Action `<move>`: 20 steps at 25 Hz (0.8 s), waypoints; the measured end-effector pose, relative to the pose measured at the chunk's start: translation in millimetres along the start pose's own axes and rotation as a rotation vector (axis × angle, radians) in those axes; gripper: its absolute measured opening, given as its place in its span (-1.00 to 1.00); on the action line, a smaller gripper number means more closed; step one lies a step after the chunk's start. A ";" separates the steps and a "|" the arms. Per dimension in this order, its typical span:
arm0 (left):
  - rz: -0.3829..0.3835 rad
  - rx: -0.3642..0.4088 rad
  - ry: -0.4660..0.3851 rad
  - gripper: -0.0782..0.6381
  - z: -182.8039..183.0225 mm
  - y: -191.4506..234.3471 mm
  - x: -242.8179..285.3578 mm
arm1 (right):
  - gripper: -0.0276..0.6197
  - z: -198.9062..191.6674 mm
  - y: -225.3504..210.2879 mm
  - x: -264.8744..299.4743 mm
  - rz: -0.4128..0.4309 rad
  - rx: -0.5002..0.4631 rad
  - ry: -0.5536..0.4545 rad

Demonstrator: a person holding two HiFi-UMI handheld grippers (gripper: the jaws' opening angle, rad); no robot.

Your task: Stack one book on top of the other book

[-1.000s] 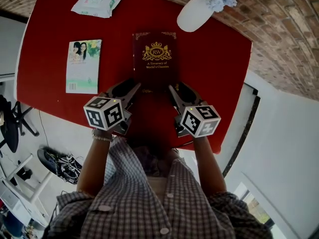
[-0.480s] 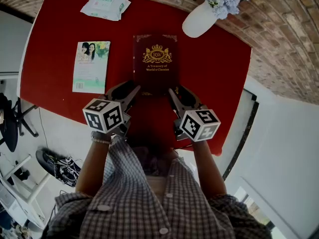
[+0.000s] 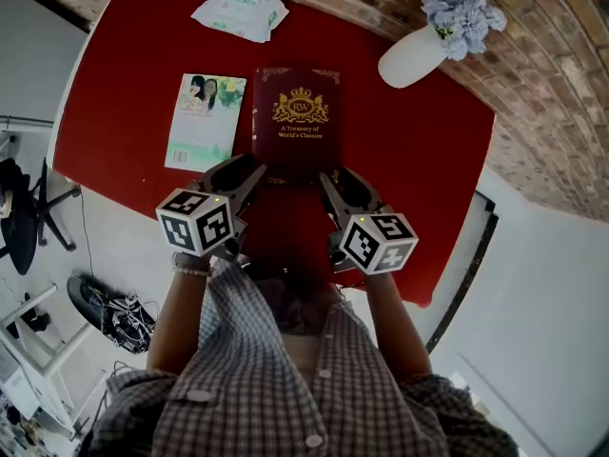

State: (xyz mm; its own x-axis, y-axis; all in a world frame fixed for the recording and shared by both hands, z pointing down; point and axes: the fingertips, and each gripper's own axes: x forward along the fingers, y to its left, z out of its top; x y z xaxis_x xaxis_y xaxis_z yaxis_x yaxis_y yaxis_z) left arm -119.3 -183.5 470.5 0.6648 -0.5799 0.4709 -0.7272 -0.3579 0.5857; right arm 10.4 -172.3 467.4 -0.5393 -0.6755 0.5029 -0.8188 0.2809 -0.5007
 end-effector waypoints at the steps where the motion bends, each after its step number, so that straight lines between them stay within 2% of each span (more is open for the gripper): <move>1: 0.005 0.002 -0.004 -0.32 2.1 4.0 -4.2 | -0.40 0.0 5.0 3.5 0.004 -0.001 0.000; 15: 0.067 0.012 -0.041 -0.34 25.6 64.6 -52.9 | -0.40 -7.8 65.7 56.7 0.038 0.013 0.018; 20: 0.087 0.005 -0.029 -0.34 25.3 91.0 -66.0 | -0.40 -18.3 83.2 77.9 0.037 0.021 0.040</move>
State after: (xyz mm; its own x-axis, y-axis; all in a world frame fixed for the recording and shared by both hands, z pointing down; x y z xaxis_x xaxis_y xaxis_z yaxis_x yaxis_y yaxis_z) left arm -233.7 -196.4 476.1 0.5937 -0.6300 0.5006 -0.7829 -0.3086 0.5401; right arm -103.2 -189.1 477.8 -0.5773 -0.6369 0.5110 -0.7937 0.2906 -0.5344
